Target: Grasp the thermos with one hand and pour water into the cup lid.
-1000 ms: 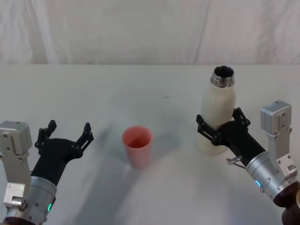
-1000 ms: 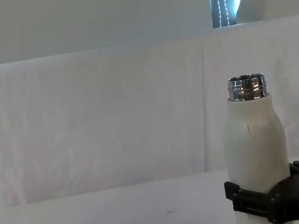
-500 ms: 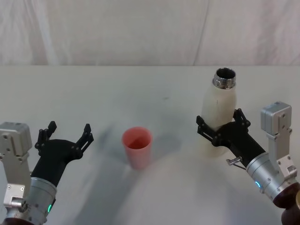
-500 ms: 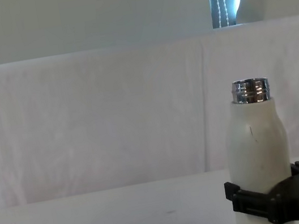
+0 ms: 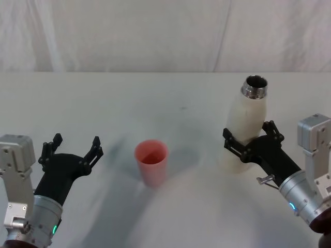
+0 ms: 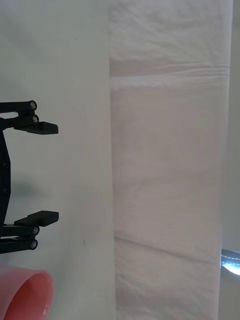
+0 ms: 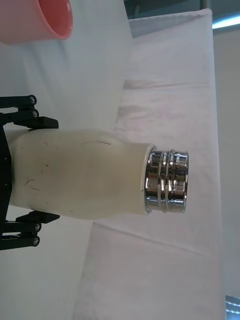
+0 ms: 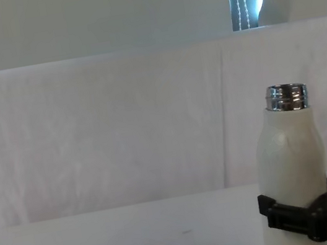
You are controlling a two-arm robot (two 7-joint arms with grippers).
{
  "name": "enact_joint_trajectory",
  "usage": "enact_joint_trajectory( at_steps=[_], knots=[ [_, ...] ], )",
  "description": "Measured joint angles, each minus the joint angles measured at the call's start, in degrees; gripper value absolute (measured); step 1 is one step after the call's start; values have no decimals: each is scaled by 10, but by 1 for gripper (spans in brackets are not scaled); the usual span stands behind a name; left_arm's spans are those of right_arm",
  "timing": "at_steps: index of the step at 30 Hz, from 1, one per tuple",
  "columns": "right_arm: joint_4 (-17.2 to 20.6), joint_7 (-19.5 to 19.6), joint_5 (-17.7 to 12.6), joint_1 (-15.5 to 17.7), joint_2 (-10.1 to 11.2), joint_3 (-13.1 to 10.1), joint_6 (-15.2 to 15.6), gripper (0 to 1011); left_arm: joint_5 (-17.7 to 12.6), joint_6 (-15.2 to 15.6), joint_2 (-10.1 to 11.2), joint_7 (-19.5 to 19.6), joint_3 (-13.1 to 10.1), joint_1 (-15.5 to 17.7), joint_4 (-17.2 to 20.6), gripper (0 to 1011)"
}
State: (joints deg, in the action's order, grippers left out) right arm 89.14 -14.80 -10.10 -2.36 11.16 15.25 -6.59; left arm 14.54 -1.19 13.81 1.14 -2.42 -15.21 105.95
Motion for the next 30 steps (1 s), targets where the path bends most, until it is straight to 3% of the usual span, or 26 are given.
enact_joint_trajectory(
  at_steps=[18,30],
  knots=[
    [19,2,-4,16,9,-10,7,1001,0,0,0,0,0,0,0,1001],
    [48,4,-7,49,14,-13,7,1001,0,0,0,0,0,0,0,1001]
  ],
)
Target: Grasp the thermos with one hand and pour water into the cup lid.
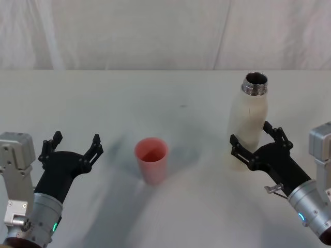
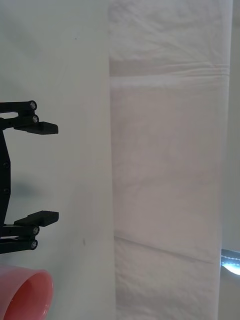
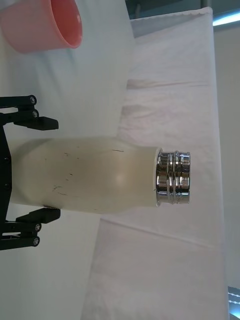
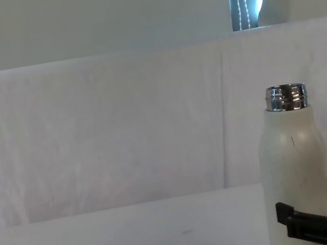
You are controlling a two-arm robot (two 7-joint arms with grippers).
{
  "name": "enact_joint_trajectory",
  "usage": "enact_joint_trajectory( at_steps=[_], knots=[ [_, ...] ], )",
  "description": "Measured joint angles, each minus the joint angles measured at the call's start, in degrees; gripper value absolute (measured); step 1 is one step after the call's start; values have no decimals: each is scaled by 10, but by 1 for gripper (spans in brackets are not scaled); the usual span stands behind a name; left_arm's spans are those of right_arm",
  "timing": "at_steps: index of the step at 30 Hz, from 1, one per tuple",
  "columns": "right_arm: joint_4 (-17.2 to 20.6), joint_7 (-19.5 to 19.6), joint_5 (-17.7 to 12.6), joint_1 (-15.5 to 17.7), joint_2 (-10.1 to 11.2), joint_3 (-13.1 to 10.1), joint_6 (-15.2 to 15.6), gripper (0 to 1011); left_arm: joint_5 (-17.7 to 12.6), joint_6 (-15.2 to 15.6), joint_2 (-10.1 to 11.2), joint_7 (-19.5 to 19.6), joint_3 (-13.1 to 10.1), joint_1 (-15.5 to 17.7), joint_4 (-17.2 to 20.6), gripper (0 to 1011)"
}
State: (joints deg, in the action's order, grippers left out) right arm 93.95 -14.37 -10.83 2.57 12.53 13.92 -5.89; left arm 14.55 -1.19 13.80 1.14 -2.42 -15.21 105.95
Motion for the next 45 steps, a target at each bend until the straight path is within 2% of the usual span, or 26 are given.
enact_joint_trajectory(
  at_steps=[20,29,37,45],
  knots=[
    [42,8,-11,62,12,-28,-16,1001,0,0,0,0,0,0,0,1001],
    [54,27,5,84,14,-50,-27,1001,0,0,0,0,0,0,0,1001],
    [54,38,15,92,6,-71,-35,1001,0,0,0,0,0,0,0,1001],
    [43,47,26,91,-3,-81,-40,1001,0,0,0,0,0,0,0,1001]
  ],
)
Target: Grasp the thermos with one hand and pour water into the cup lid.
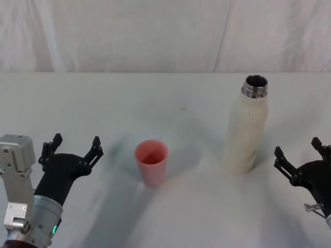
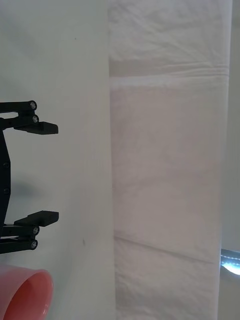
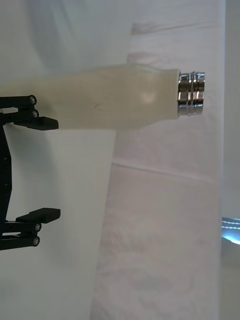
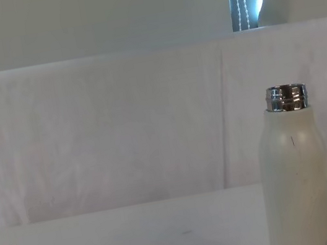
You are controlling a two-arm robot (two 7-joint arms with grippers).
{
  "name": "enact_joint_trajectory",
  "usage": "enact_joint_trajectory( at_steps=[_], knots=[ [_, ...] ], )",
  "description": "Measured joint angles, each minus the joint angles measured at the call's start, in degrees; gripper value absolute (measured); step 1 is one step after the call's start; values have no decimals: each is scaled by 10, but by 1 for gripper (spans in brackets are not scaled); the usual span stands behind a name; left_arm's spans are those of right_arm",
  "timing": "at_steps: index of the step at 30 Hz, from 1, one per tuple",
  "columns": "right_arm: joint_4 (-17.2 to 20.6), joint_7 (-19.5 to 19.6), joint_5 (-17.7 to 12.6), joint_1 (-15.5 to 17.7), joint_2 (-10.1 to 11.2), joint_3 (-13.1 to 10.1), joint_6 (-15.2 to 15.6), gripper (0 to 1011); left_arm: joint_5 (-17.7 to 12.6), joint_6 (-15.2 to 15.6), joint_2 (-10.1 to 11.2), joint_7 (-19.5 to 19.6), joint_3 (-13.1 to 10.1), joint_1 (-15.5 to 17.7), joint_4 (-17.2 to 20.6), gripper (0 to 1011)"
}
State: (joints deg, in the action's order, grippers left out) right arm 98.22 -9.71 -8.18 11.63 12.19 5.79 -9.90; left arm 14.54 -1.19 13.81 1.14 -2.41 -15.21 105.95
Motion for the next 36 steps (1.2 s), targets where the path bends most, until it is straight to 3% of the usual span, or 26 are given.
enact_joint_trajectory(
  at_steps=[16,36],
  knots=[
    [-20,8,12,-2,-24,-14,-9,1001,0,0,0,0,0,0,0,1001],
    [-20,7,12,-3,-22,-12,-9,1001,0,0,0,0,0,0,0,1001]
  ],
)
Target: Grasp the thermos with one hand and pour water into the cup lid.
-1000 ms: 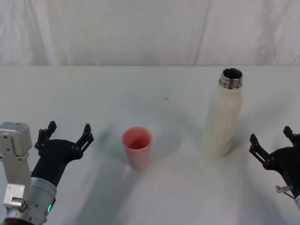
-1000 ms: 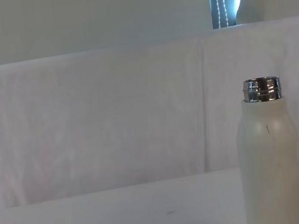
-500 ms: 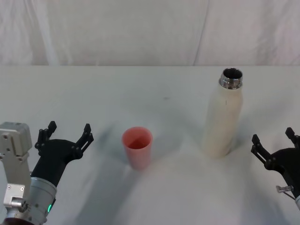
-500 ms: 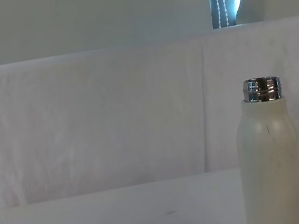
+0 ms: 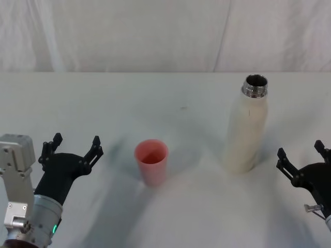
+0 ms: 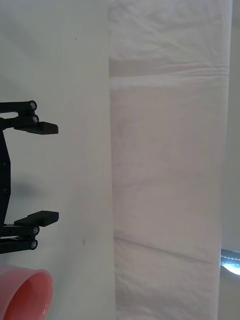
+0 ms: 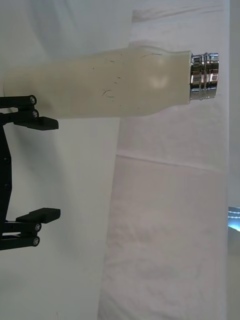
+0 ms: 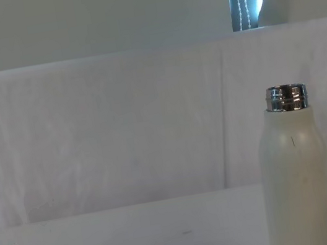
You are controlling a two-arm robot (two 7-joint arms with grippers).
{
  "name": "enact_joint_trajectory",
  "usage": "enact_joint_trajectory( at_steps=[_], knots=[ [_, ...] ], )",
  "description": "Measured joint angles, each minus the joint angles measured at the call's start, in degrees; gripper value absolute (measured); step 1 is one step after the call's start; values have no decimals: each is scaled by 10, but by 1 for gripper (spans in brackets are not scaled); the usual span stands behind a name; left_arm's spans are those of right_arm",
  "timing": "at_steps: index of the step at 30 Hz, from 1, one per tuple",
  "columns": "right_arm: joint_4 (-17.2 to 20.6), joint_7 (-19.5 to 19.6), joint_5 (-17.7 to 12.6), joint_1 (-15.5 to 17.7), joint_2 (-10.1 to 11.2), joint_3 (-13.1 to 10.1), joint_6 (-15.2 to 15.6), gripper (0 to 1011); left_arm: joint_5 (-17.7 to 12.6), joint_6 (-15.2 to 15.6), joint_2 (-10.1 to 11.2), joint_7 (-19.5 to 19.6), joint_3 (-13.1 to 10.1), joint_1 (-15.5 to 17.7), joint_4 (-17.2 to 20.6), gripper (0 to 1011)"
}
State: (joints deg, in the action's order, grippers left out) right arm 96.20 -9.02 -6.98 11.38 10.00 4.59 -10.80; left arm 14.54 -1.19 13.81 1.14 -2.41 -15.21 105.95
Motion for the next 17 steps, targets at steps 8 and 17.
enact_joint_trajectory(
  at_steps=[8,17],
  knots=[
    [0,-1,0,0,0,0,0,1001,0,0,0,0,0,0,0,1001],
    [0,-1,0,0,1,0,0,1001,0,0,0,0,0,0,0,1001]
  ],
)
